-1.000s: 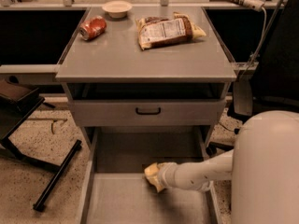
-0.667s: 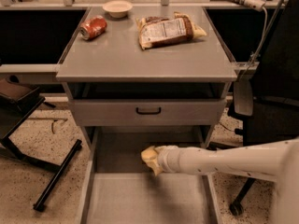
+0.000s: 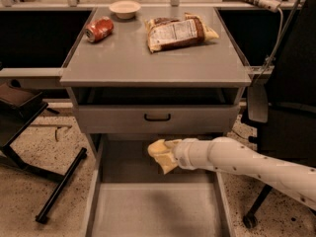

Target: Pick sponge from middle drawer and place on counter

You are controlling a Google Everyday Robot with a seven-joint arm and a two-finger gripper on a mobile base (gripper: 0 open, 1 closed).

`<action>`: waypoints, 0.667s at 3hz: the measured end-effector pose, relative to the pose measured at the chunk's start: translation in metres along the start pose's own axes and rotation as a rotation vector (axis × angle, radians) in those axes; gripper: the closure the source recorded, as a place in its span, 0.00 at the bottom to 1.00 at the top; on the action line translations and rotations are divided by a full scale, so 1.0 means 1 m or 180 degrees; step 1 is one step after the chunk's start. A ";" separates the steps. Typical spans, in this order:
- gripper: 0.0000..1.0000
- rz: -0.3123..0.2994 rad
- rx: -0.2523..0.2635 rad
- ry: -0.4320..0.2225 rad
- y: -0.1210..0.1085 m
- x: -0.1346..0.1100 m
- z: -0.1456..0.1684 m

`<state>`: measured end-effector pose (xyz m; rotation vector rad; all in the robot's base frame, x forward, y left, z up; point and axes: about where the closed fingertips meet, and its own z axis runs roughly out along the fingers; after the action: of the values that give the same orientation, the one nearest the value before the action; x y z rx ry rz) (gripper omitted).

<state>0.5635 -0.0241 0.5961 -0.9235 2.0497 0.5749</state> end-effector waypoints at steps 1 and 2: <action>1.00 0.0203 0.0067 -0.0190 -0.013 -0.003 -0.056; 1.00 0.0313 0.0211 -0.0205 -0.027 0.013 -0.081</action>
Offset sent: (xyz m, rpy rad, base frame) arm -0.0140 -0.0364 0.0307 0.0612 -0.0033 -0.0476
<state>0.5405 -0.0998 0.6303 -0.7596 2.0521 0.5780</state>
